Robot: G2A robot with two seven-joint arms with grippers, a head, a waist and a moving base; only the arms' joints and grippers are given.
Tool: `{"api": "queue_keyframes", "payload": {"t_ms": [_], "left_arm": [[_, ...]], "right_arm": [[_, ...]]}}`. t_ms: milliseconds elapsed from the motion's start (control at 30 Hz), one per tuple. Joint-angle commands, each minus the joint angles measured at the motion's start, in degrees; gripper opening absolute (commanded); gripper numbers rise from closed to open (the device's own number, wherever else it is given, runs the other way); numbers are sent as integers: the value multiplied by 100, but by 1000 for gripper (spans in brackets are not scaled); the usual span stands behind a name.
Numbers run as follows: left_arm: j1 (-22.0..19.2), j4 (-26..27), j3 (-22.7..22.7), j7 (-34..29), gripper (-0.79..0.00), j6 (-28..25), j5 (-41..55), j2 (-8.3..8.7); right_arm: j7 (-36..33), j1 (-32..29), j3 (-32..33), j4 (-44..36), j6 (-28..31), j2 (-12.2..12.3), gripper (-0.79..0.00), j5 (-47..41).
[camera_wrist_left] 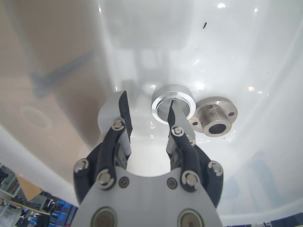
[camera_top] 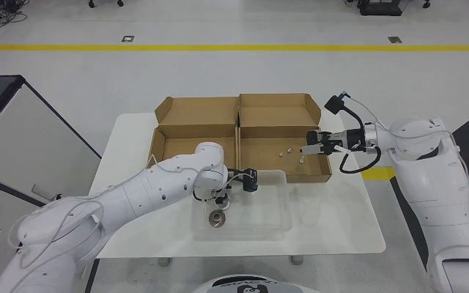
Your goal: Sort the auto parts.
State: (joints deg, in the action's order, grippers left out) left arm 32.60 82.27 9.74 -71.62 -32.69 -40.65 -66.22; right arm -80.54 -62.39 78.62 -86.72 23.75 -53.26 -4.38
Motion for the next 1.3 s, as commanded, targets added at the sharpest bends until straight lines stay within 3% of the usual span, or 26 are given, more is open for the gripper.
{"api": "queue_keyframes", "payload": {"t_ms": [0, 500, 1000, 1067, 1133, 1167, 1267], "left_arm": [[-15, 35, 0, -22, -456, 23, 23, 28], [123, 73, 0, 24, -508, -23, -2, 106], [153, 44, 0, 56, -508, -55, -17, 86], [167, 9, 0, 72, -529, -71, -28, 72], [177, -20, 0, 84, -736, -83, -44, 58], [174, -27, 0, 92, -785, -91, -46, 52], [147, -26, 0, 98, -785, -97, -68, 38]], "right_arm": [[0, 0, 0, 0, 0, 0, 0, -1], [0, 0, 0, 0, 0, 0, 0, -1], [0, 0, 0, 0, 0, 0, 0, -1], [0, 0, 0, 0, 0, 0, 0, -1], [0, 0, 0, 0, 0, 0, 0, -1], [0, 0, 0, 0, 0, 0, 0, -1], [0, 0, 0, 0, 0, 0, 0, -1]]}}
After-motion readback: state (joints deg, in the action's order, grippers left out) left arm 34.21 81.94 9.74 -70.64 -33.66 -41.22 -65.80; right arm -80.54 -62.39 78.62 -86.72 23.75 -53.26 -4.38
